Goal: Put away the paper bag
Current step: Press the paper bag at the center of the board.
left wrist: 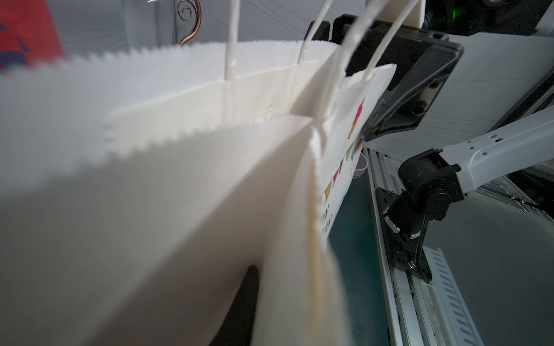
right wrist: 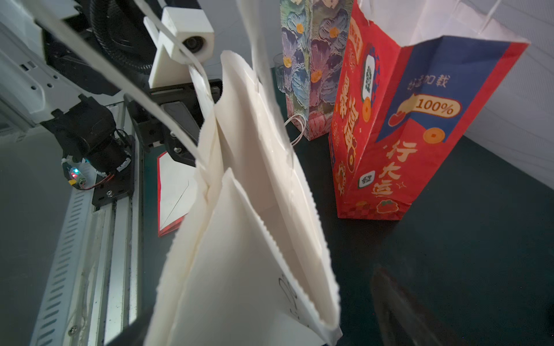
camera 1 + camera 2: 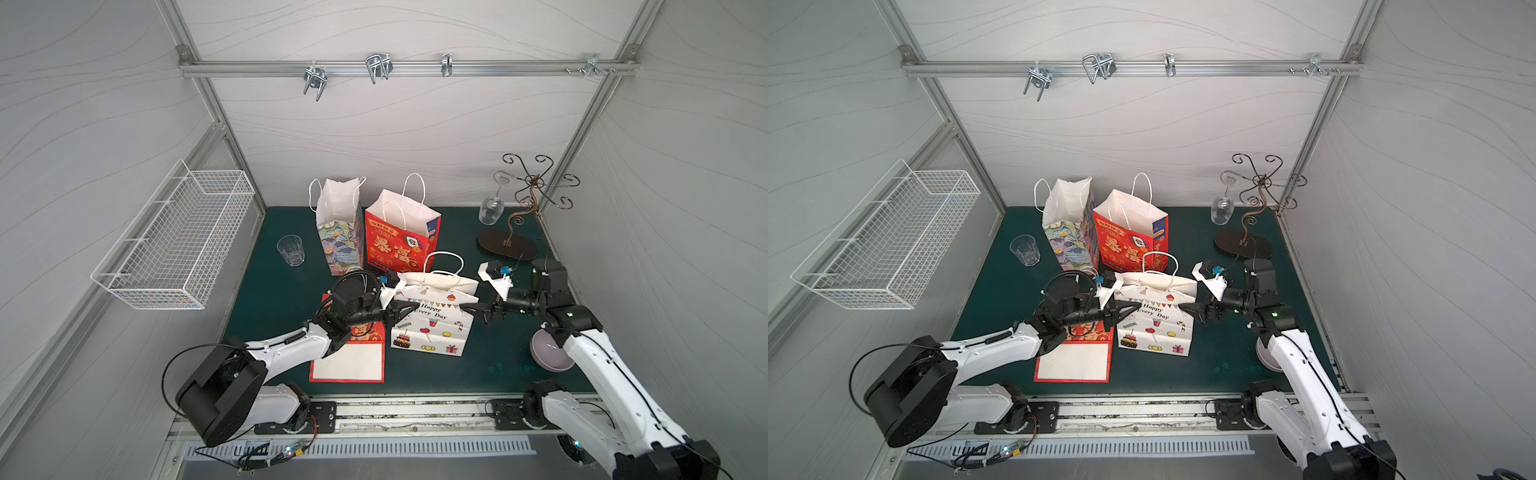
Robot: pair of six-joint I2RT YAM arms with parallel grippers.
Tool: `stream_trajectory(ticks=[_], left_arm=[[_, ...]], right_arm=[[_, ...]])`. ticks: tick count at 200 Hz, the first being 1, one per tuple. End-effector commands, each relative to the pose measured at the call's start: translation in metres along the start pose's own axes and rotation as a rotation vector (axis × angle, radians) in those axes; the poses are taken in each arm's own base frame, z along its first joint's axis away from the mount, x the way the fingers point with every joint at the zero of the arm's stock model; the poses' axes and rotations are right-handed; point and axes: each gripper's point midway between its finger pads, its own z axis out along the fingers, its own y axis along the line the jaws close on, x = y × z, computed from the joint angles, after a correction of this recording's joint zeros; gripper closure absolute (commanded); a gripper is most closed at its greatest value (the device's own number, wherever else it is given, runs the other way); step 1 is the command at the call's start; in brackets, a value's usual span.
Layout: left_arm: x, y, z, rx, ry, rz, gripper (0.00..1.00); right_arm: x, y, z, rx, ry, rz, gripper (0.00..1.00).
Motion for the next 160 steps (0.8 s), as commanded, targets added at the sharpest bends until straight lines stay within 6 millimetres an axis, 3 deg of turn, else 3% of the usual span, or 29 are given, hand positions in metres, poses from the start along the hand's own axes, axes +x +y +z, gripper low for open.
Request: stream_trajectory(ticks=[1,27,54,103,121,138,160], left_arm=[[-0.02,-0.001,0.0,-0.002,-0.046,0.054,0.79],[-0.021,0.0,0.0,-0.008,-0.05,0.049,0.79],[-0.022,0.001,-0.001,-0.016,-0.056,0.042,0.79],[-0.028,0.006,-0.002,-0.049,-0.086,0.027,0.76],[-0.036,0.009,-0.007,-0.085,-0.114,0.02,0.69],[-0.047,0.009,-0.017,-0.131,-0.141,0.022,0.58],[-0.062,0.007,-0.045,-0.225,-0.155,0.072,0.4]], right_arm=[[-0.017,0.009,0.002,-0.094,-0.088,-0.086,0.24],[-0.014,0.011,0.007,-0.144,-0.101,-0.076,0.46],[-0.012,0.011,0.008,-0.146,-0.107,-0.087,0.56],[-0.012,0.014,0.008,-0.163,-0.111,-0.103,0.88],[-0.016,0.018,0.005,-0.175,-0.109,-0.109,1.0],[-0.021,0.021,0.0,-0.173,-0.099,-0.104,1.0],[-0.031,0.029,-0.011,-0.166,-0.085,-0.109,1.0]])
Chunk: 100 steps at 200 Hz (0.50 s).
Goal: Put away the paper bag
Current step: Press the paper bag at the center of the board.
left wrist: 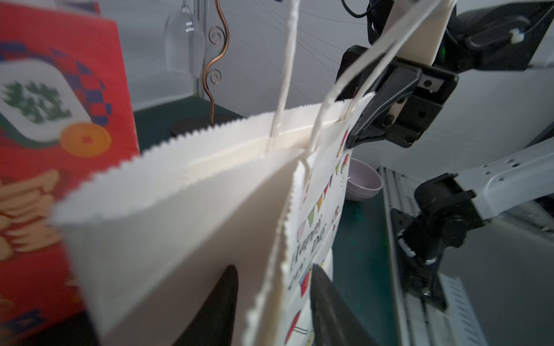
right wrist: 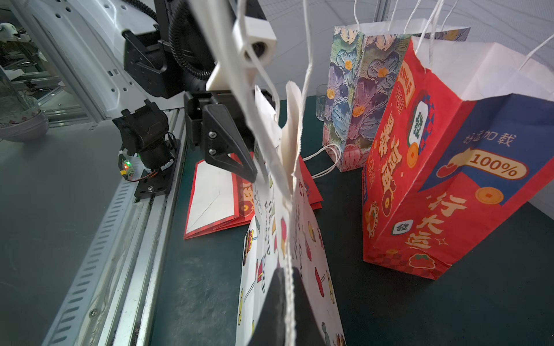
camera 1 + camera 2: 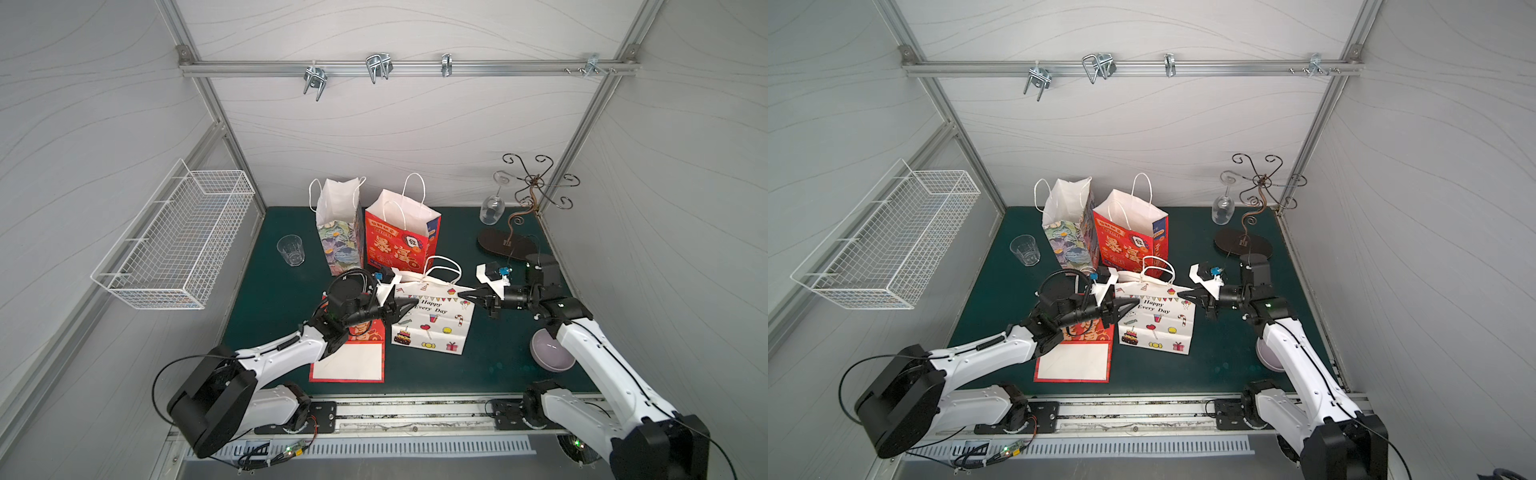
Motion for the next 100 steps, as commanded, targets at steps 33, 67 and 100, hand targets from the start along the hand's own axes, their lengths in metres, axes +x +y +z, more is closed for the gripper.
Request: stream_trajectory(ticks=[33,67,100], left_arm=[[-0.046,0.001,-0.059,-0.15,-0.059,0.101,0.28],[-0.059,-0.01,-0.064,-0.079,-0.044,0.145,0.03],[-0.073,-0.028,-0.054,0.073,-0.014,0.167,0.01]], right_arm=[[-0.032,0.027,-0.022,-0.016,0.014,-0.008,1.0],[-0.047,0.043,-0.029,-0.064,-0.003,0.02,1.0],[-0.062,0.053,-0.034,-0.108,-0.018,0.032,1.0]])
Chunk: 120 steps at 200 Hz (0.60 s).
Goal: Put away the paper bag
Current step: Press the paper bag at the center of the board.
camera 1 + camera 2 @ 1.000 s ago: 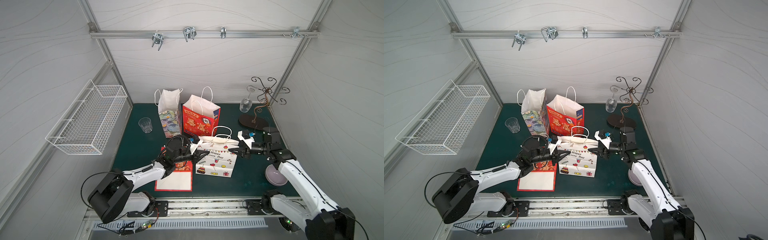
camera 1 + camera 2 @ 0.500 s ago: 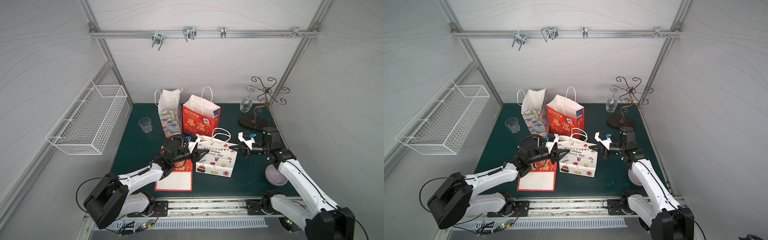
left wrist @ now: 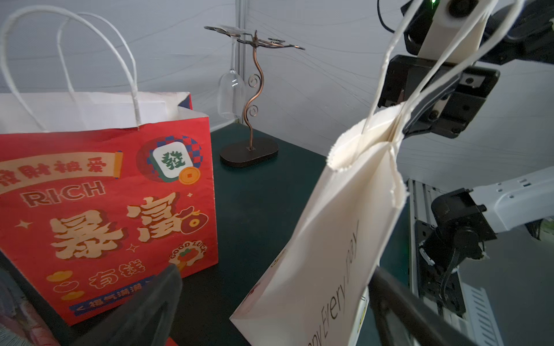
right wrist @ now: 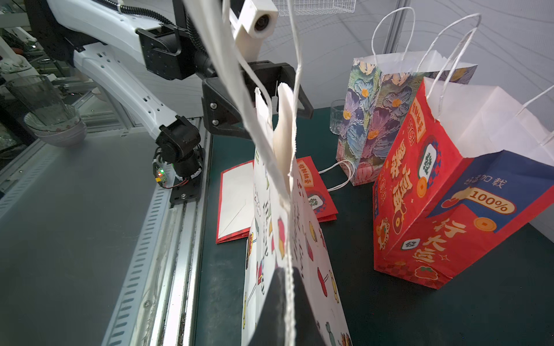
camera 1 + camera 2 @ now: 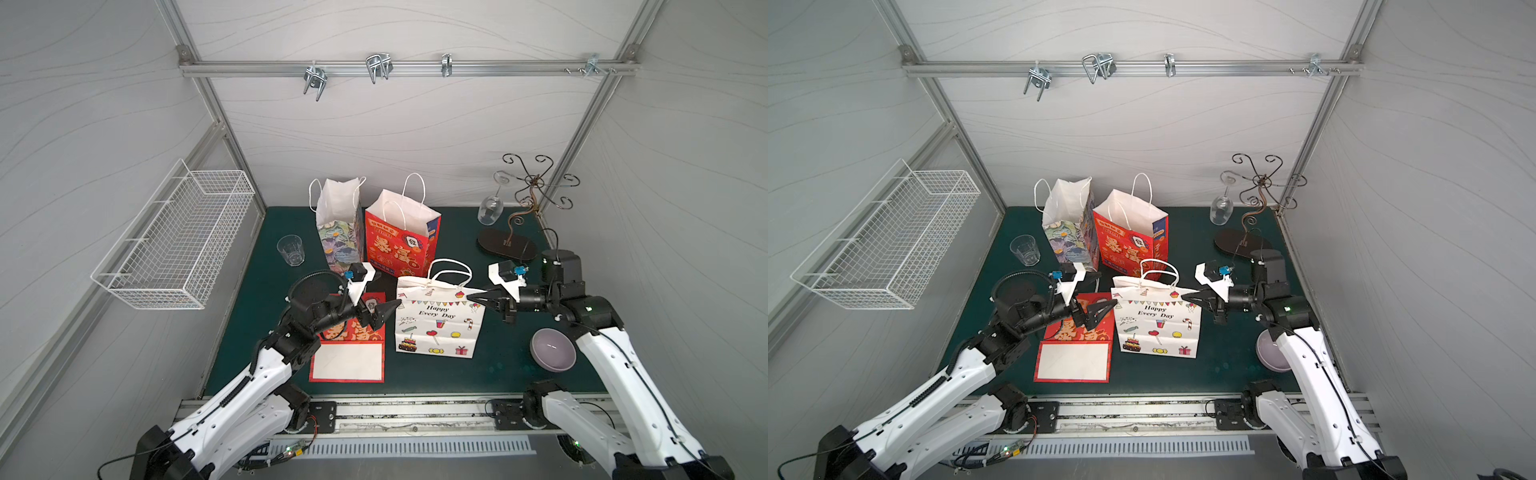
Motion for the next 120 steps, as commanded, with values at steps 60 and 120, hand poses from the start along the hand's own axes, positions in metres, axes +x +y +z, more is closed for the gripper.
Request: stream_trajectory(ticks=[60,120], left_arm=[[-0.061,-0.047,0.013,0.422,-0.073,0.022,0.23],[-0.067,-0.047,0.018,0.467,-0.089,0.035,1.0]], right_arm=[[-0.021,0.011,-0.002,-0.112,-0.031,0.065,1.0],[-0.025,0.007,-0.002,-0.118,-0.036,0.081,1.0]])
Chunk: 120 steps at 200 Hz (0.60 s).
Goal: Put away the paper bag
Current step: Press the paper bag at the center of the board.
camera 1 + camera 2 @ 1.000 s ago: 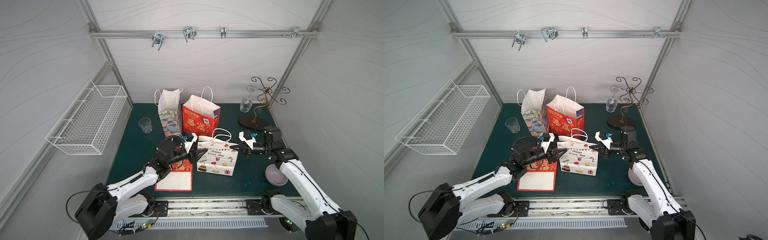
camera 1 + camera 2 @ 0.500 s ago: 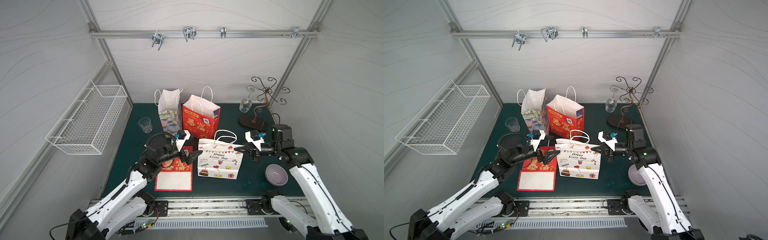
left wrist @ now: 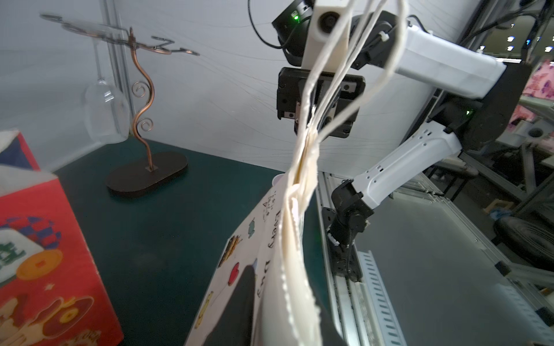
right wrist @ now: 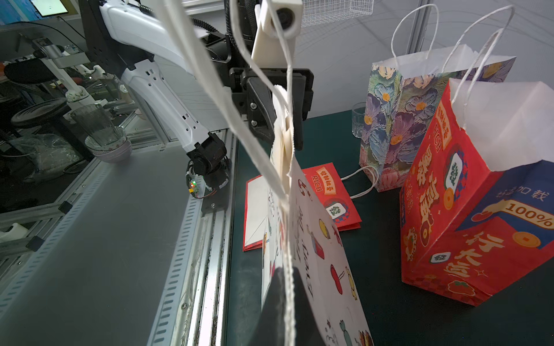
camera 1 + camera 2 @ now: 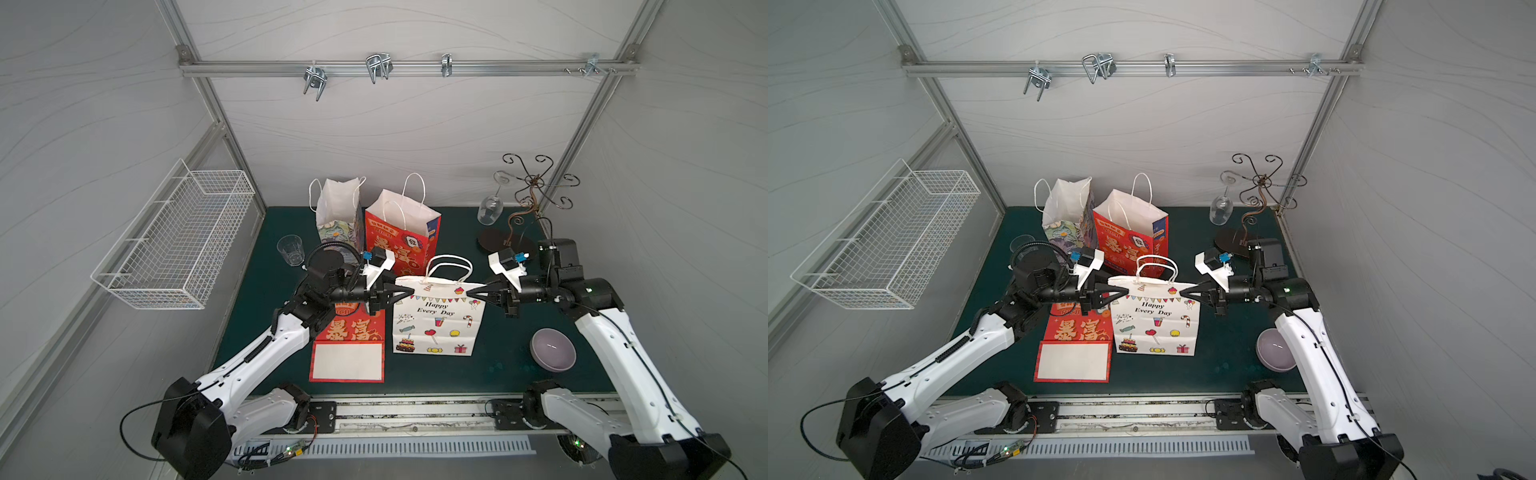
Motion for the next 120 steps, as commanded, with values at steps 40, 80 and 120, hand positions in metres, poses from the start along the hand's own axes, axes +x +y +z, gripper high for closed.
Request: stream_trajectory(ticks=[40,80,120], left_arm=[[-0.052,-0.012,-0.005,0.052,-0.163,0.08,1.0],[-0.057,-0.007,-0.002,0.063,-0.201,0.01,1.0],[-0.045,-0.001,0.002,0.052,-0.159,-0.031,1.0]], right_arm=[[-0.009,-0.001,-0.011,0.045,-0.087,0.076,0.45],[-0.016,0.001,-0.015,-0.001,-0.161,0.09,0.5],[-0.034,0.002,-0.016,-0.029,-0.176,0.05,0.52]])
